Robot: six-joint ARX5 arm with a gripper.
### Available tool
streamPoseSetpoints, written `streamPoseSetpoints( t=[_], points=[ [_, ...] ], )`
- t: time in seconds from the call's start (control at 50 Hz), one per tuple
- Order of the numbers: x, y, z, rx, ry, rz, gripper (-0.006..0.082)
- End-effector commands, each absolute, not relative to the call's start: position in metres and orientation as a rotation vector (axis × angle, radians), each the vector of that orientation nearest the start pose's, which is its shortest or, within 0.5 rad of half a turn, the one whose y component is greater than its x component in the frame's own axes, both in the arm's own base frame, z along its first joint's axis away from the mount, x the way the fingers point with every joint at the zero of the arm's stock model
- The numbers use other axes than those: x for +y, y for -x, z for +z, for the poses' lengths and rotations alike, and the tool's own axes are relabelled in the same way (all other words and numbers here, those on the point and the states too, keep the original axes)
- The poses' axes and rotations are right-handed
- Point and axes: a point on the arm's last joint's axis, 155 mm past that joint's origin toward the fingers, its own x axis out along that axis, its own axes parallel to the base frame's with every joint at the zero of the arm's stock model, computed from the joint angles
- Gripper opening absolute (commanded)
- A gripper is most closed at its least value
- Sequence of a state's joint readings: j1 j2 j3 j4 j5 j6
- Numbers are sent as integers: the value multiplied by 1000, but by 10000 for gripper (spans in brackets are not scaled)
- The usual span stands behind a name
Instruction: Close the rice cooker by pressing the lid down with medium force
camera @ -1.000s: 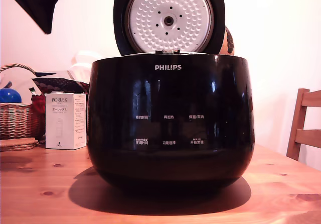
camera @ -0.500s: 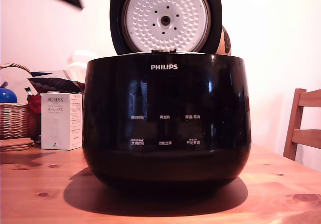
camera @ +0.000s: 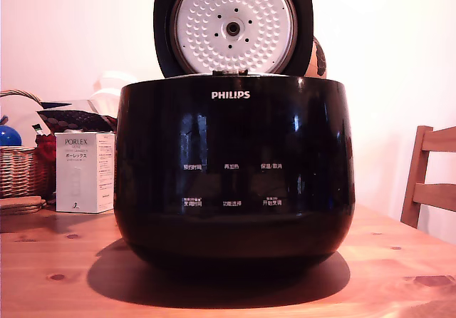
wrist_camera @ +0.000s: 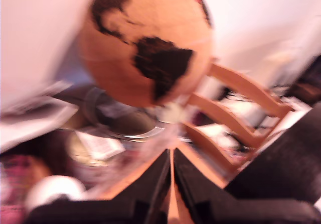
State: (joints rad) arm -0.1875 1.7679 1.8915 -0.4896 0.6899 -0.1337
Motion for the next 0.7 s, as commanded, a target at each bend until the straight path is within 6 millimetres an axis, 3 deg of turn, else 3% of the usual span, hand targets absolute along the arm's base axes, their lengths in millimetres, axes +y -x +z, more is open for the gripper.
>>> streamPoseSetpoints(
  t=[0.0, 0.22, 0.34, 0.54, 0.68],
  points=[
    [-223, -474, 370, 452, 252, -884, -22],
    [-251, -469, 353, 499, 262, -944, -22],
    [-260, -456, 345, 559, 279, -986, -22],
    [-273, -416, 332, 726, 350, -1099, -22],
    [-286, -379, 311, 887, 348, -1146, -22]
  ],
)
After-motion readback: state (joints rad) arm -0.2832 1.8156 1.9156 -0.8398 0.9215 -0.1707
